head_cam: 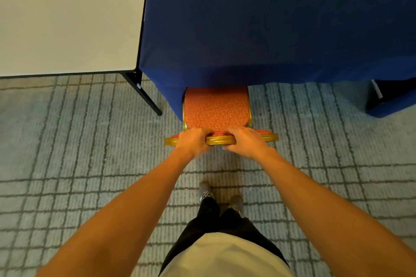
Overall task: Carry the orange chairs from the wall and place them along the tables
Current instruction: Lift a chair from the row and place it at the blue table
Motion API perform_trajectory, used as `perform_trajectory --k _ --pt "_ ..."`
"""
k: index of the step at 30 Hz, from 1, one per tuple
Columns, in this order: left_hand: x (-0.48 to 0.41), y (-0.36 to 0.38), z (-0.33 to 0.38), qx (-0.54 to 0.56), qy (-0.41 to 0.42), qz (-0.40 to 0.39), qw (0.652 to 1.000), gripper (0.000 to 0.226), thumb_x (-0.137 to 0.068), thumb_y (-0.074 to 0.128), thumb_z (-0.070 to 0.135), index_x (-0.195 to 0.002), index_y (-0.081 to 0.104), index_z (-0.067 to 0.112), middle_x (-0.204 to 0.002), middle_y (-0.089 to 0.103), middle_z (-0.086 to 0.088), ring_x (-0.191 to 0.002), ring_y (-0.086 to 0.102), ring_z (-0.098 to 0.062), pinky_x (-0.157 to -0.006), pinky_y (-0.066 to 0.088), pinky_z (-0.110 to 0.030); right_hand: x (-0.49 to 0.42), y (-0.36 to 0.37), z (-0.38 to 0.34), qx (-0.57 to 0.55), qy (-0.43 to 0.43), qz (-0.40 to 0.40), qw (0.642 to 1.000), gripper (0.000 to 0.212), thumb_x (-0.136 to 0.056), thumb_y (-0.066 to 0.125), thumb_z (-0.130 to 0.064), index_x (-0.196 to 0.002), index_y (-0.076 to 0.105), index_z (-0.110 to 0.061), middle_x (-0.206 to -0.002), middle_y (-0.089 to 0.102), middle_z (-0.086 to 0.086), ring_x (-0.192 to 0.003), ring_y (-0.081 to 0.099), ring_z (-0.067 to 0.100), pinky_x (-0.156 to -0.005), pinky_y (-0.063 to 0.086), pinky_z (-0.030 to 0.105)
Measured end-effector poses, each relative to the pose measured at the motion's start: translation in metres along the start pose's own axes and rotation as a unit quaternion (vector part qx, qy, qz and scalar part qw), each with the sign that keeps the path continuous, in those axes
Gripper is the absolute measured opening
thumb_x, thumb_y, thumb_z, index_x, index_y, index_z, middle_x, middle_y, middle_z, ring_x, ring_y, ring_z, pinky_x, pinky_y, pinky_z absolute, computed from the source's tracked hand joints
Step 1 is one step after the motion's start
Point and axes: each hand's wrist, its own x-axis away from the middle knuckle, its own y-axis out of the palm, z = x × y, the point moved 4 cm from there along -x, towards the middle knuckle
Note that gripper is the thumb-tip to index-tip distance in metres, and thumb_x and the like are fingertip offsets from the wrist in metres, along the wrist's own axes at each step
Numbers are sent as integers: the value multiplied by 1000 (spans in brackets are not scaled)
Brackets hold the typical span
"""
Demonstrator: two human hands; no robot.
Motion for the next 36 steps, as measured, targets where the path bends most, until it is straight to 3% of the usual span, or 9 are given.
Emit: perform_trajectory --k 4,10,15,19,22,25,29,32,36 --pt "9 2 6 95 -44 -6 994 30 -88 71 34 -116 70 25 -102 73 2 -91 67 -21 -79 55 -40 26 6 -6 -70 -27 75 994 66 -94 58 -54 -148 37 -22 -139 52 -2 -126 48 18 -105 42 40" --pt "42 8 6 314 -126 117 934 25 -90 75 22 -113 71 16 -109 70 1 -102 65 -15 -93 52 -34 55 21 -26 -75 -72 242 965 25 -94 53 -39 -106 53 -16 -113 53 -1 -110 44 20 -93 41 36" --pt "62 10 10 457 -278 274 799 12 -91 63 32 -87 64 20 -98 68 -10 -93 66 -25 -84 55 -41 69 20 -18 3 -140 263 955 23 -95 58 -31 -107 58 -12 -124 50 6 -118 44 21 -101 37 36" --pt "66 36 18 637 -392 191 636 27 -96 65 34 -108 60 11 -106 66 -18 -95 64 -24 -71 50 -33 72 35 -16 -167 -11 158 973 34 -104 44 -43 -87 60 -18 -85 61 1 -76 55 15 -68 44 34" --pt "60 45 32 764 -398 88 501 41 -101 58 39 -132 49 14 -122 57 -13 -106 61 -27 -90 53 -39 62 54 -8 -525 178 99 826 52 -105 40 -51 -96 68 -9 -75 70 11 -66 65 24 -61 52 37" --pt "49 42 36 817 -371 85 434 42 -103 57 33 -135 50 7 -120 60 -18 -101 64 -27 -102 51 -43 49 59 -4 -646 258 84 714 59 -101 42 -60 -108 64 -5 -92 74 17 -83 73 28 -73 61 37" --pt "32 32 26 864 -371 77 333 41 -101 60 27 -132 48 3 -122 55 -24 -121 56 -39 -91 52 -58 30 60 -9 -758 307 73 571 49 -97 52 -59 -102 60 -11 -107 68 18 -102 68 31 -92 56 42" --pt "23 35 16 862 -390 63 318 43 -102 58 29 -135 48 3 -121 55 -26 -128 52 -42 -97 44 -66 12 64 -10 -814 324 100 472 38 -96 62 -45 -116 59 -13 -117 64 16 -107 64 29 -92 55 42" --pt "11 38 6 863 -382 67 323 48 -98 50 11 -145 45 2 -137 53 -27 -122 52 -45 -90 44 -69 -7 61 -4 -844 311 119 420 24 -92 61 -20 -113 54 -10 -109 61 16 -96 62 27 -79 56 43"
